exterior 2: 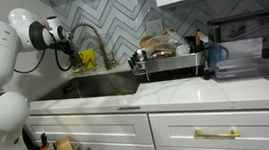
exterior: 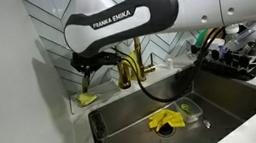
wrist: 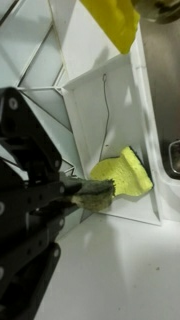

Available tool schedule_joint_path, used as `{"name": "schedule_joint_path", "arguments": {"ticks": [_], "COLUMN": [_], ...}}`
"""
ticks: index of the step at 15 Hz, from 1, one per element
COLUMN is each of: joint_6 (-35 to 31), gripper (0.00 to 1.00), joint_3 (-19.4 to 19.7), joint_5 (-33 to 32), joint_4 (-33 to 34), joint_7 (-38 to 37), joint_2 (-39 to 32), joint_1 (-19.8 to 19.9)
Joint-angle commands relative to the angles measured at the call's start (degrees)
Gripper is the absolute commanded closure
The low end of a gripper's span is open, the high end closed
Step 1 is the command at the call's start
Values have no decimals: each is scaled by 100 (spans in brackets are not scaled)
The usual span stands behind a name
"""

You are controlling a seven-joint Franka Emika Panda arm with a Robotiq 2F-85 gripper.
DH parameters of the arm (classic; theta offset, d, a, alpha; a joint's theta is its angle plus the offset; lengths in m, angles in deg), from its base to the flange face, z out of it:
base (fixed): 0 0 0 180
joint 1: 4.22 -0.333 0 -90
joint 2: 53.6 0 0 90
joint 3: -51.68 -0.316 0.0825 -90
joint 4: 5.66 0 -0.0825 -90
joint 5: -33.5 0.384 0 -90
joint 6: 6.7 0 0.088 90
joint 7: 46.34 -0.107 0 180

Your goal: Move the faucet to the left, remove the sponge in the sink on the left side and put it on the top left of the sink

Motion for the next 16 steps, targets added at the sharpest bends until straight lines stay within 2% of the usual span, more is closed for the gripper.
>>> {"name": "schedule_joint_path", "arguments": {"ticks": [1, 4, 9, 14, 15, 16], "joint_6": [-667, -1103, -1617, -1442, -1404, -1312], "gripper": [97, 97, 97, 97, 64, 63], "joint_3": [-24, -27, -299, -423, -505, -536], "joint_5": [33, 69, 352, 655, 761, 841], "joint_4": [33, 31, 93, 50, 68, 78], "joint_7": [-10, -63, 94, -26, 55, 21], "joint_2": [-233, -365, -616, -632, -654, -660], "joint_1": [15, 25, 167, 221, 260, 274]}}
